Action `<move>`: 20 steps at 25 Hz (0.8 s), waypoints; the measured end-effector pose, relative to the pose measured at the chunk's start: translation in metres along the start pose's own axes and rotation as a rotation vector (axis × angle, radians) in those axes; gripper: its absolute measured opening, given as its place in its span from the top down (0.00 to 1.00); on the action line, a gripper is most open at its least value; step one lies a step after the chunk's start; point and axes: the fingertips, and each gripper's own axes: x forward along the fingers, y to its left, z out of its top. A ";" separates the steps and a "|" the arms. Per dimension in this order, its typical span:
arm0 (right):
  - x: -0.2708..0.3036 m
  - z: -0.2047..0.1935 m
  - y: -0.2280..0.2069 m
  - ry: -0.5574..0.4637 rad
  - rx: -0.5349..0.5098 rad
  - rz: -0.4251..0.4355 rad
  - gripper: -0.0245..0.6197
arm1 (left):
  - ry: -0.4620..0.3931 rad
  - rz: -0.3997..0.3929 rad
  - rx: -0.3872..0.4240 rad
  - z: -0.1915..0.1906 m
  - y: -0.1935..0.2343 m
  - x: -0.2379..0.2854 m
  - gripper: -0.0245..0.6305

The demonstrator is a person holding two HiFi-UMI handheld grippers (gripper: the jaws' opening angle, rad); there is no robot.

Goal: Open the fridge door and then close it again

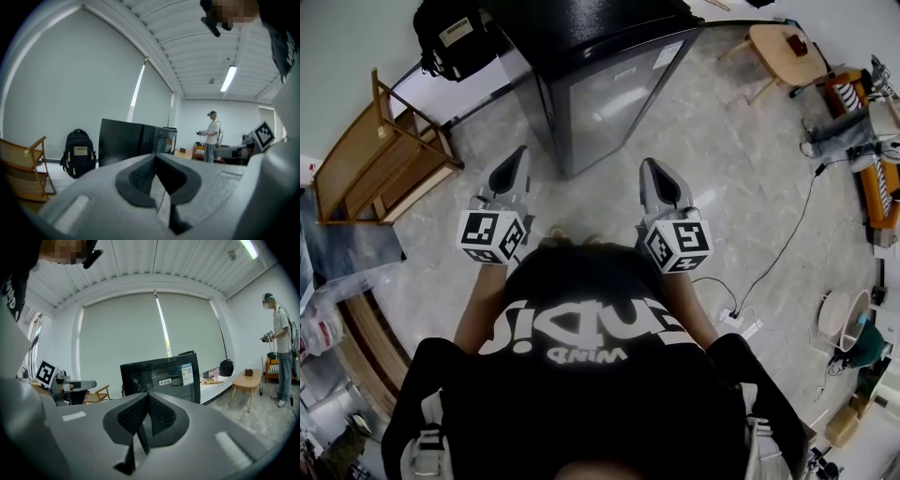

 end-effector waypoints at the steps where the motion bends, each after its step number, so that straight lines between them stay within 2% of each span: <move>1: 0.000 0.000 0.001 0.001 -0.001 0.000 0.97 | 0.000 0.006 0.003 0.000 0.001 -0.001 0.96; 7: -0.001 0.003 0.005 -0.006 -0.010 0.003 0.97 | 0.004 0.045 0.012 0.000 0.008 -0.008 0.96; 20: -0.005 0.001 0.008 0.001 -0.024 0.000 0.96 | 0.017 0.038 0.029 -0.006 0.002 -0.016 0.96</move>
